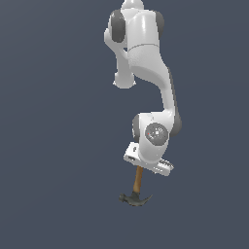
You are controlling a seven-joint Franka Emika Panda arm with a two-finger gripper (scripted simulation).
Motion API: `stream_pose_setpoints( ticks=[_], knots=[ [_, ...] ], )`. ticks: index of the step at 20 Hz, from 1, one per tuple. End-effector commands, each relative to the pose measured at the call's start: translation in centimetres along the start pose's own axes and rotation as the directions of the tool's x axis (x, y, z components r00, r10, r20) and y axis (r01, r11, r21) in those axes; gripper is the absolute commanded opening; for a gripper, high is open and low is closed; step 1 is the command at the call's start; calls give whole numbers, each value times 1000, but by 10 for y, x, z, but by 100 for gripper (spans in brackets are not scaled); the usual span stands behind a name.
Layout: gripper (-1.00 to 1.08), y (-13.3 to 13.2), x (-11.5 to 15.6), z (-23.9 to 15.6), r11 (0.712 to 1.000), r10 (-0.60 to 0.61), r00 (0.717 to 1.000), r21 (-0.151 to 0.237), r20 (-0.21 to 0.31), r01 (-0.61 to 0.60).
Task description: Pick up the object and move it to a goal position.
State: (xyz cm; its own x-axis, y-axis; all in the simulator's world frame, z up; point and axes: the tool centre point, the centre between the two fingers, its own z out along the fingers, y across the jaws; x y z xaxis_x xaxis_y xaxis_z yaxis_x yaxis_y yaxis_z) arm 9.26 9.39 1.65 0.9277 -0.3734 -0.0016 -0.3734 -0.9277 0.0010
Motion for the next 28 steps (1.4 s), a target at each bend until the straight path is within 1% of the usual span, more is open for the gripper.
stream_pose_setpoints(
  ticks=[1,2,17,23,28],
  knots=[
    [100,-1,1,0,1000,0,1000,1,-2,0],
    [-100,-1,1,0,1000,0,1000,1,-2,0],
    [-100,3,0,-1,1000,3,1000,-1,-1,-3],
    [-100,9,-9,-7,1000,3,1000,-1,-1,-3],
    [-100,18,-21,-16,1000,2,1000,-1,-1,-2]
  ],
)
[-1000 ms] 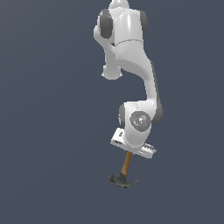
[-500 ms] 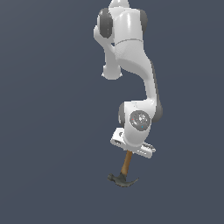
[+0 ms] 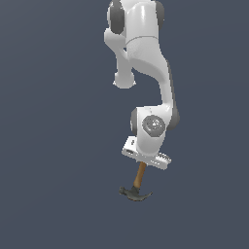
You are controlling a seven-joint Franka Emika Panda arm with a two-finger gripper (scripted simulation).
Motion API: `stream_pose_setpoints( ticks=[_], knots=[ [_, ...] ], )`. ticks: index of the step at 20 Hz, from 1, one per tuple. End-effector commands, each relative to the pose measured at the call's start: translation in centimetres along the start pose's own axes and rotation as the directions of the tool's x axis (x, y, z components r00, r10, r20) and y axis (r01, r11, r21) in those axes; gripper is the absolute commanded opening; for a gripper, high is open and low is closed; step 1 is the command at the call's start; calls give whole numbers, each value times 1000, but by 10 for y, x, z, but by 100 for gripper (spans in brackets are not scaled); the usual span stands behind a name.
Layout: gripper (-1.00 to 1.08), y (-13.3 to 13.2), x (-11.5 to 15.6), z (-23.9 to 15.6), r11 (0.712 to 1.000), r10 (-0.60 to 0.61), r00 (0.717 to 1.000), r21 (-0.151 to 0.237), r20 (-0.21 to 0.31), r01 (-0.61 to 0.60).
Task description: Pick up the object and move it to a goal position.
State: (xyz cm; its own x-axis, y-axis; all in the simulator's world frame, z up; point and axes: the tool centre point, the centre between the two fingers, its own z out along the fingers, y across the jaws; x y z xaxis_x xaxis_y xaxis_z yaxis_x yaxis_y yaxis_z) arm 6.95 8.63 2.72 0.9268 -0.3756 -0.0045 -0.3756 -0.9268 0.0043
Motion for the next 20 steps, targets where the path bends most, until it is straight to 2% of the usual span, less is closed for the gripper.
stream_pose_setpoints(
  ticks=[1,20],
  knots=[
    [-100,4,-6,-8,1000,0,1000,3,-4,0],
    [-100,65,-93,-70,1000,-2,1000,4,-4,2]
  ],
)
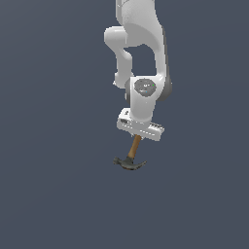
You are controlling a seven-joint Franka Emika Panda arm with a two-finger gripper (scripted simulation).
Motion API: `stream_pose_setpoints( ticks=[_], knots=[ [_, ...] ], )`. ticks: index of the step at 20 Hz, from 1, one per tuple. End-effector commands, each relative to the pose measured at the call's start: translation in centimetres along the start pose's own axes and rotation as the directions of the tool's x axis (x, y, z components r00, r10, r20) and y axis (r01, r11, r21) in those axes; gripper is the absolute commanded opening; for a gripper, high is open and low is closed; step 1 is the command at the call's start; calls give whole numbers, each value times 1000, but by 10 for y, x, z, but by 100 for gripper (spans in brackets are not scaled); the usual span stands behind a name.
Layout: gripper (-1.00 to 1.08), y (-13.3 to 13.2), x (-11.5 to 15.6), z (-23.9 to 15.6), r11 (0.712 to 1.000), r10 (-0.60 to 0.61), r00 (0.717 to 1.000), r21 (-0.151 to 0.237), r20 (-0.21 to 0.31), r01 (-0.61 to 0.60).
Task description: Pick up the object and move it to a goal position.
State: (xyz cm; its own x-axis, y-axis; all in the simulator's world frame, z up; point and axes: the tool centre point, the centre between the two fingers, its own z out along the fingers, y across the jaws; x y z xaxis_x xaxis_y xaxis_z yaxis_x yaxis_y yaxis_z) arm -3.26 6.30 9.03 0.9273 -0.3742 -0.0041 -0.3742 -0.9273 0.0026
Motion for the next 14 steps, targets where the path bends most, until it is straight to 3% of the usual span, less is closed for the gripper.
stream_pose_setpoints(
  ticks=[1,14],
  knots=[
    [-100,8,-12,-11,1000,-1,1000,3,-4,1],
    [-100,37,-52,-43,1000,-1,1000,3,-4,1]
  ],
)
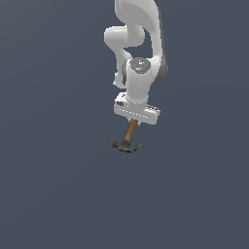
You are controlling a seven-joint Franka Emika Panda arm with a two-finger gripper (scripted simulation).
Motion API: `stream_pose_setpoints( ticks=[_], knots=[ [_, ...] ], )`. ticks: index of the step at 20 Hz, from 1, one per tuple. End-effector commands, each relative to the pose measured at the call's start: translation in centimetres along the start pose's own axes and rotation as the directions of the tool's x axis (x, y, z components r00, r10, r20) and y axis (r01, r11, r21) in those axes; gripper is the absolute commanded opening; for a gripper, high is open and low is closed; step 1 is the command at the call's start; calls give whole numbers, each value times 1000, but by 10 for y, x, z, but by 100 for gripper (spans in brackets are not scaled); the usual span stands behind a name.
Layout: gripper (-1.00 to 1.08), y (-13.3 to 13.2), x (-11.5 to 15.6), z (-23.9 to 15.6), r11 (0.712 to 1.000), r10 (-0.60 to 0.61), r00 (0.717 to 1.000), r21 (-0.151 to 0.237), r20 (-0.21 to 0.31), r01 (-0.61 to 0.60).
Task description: Pick up the object and move it to a goal position.
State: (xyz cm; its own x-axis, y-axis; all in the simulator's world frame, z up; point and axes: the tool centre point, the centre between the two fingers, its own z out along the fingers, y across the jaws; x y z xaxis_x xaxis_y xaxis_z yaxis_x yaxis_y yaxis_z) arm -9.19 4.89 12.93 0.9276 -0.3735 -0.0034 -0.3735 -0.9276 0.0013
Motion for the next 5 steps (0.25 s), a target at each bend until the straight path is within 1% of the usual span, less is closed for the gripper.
stream_pose_setpoints(
  ticks=[1,5],
  knots=[
    [-100,2,-3,-5,1000,0,1000,2,-3,0],
    [-100,4,-5,-7,1000,0,1000,2,-3,0]
  ],
)
